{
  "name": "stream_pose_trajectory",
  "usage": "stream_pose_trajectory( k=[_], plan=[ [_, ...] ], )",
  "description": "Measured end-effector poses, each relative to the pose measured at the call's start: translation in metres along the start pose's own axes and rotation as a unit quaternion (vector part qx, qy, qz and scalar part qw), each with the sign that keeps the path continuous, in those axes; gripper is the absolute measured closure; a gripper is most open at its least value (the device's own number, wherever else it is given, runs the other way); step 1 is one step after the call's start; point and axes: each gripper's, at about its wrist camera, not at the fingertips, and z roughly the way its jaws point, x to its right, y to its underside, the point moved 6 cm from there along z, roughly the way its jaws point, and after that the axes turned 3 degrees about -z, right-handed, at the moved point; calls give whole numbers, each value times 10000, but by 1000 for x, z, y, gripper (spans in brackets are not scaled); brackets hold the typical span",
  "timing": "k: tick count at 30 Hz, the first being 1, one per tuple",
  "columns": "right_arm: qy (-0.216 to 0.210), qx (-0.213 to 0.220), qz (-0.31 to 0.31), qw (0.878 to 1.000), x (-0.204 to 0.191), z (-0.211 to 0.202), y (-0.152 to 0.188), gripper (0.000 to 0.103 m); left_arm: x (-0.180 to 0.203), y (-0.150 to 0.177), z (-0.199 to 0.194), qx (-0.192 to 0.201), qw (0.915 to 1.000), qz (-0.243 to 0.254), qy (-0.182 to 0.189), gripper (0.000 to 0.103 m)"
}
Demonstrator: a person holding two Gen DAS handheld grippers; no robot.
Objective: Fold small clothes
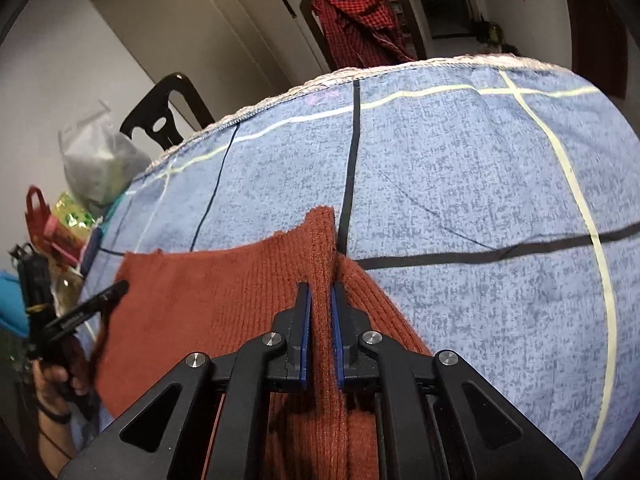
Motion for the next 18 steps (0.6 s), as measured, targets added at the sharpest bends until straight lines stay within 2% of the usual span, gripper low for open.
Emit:
stream_pose_trajectory(
  k=[3,7,11,13,15,18],
  plan=[
    [275,89,-277,9992,-8,-17,4,93,-1,1,-10,45,10000,18,-49,89],
    [258,238,-675,9971,-29,-41,20,93,7,12,-37,269,9994,152,-159,89],
    [356,75,-1092,9934,-43,-38,43,93,24,31,-57,447,9972,499,-332,88],
    [478,-79,-1086,9929,-36,-25,47,93,31,39,-58,457,9959,652,-418,88],
    [314,-19,-854,9959,-28,-22,45,93,33,46,-54,401,9944,811,-549,88],
    [410,41,-734,9965,-29,-31,45,93,33,55,-50,259,9931,871,-737,88]
  ],
)
